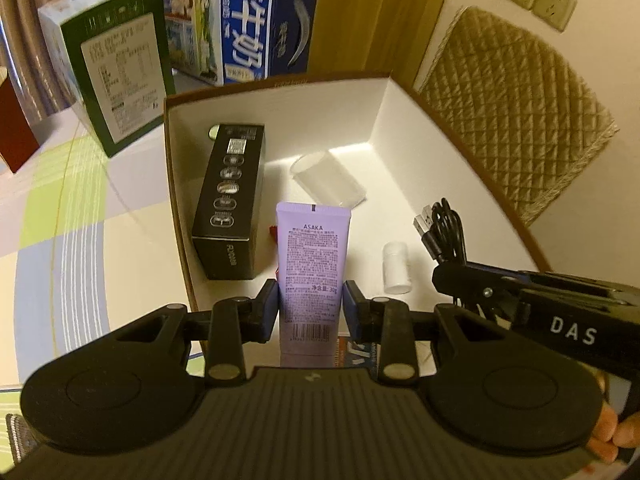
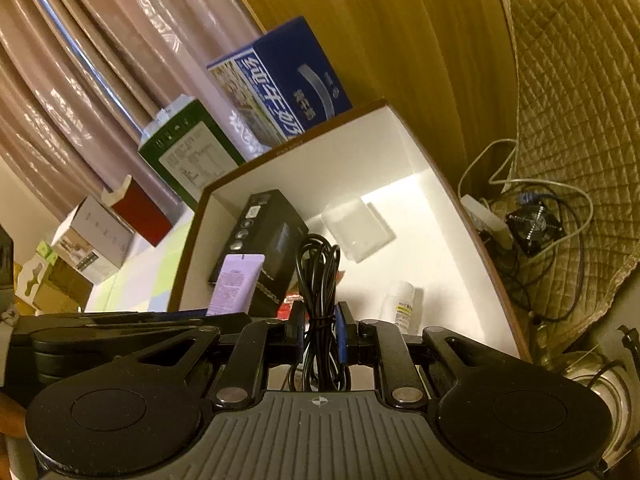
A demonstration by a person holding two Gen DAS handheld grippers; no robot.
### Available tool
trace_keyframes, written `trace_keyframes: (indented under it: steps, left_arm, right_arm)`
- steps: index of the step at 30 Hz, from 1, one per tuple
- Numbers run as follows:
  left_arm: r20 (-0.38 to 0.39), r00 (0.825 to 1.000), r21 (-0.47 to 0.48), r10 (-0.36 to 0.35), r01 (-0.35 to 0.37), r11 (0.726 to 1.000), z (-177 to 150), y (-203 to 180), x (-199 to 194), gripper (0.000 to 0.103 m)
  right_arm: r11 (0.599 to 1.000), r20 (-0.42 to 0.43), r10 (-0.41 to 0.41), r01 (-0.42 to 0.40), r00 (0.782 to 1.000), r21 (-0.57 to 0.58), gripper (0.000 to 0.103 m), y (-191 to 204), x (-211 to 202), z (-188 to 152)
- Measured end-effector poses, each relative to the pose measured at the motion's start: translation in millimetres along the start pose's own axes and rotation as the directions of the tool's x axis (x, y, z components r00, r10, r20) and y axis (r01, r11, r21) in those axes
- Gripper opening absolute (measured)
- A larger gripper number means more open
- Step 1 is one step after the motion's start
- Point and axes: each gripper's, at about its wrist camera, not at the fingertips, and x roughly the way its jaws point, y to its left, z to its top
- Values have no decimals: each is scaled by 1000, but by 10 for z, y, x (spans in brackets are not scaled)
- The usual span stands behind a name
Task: Organize objects
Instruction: 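Lower the purple tube and black cable into the brown box with both tools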
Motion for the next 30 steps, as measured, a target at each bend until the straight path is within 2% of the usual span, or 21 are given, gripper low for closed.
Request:
trace_keyframes:
  steps: [7, 20, 22, 26, 30]
  left_arm:
    - [-52, 998, 12, 21, -21, 1000, -15, -6, 201, 29]
    - [-47, 998, 30, 38, -36, 999, 41, 29, 225, 30]
    - [-41, 998, 37, 43, -42, 998, 43, 34, 212, 38]
    - [-25, 998, 51, 50, -48, 998, 54, 37, 168, 45]
    - [-6, 998, 64, 57, -57, 996, 67, 32, 129, 59]
  right_arm:
    - [1000, -32, -3, 3, 999, 11, 12, -54, 149, 21]
    - [1000, -62, -5, 7, 998, 28, 12, -90, 297, 59]
    - [1000, -66, -7, 9, 998, 27, 12, -85, 323, 62]
    - [999, -68, -21, 23, 997, 34, 12, -84, 376, 85]
    - [999, -43, -15, 17, 999, 46, 13, -88, 367, 123]
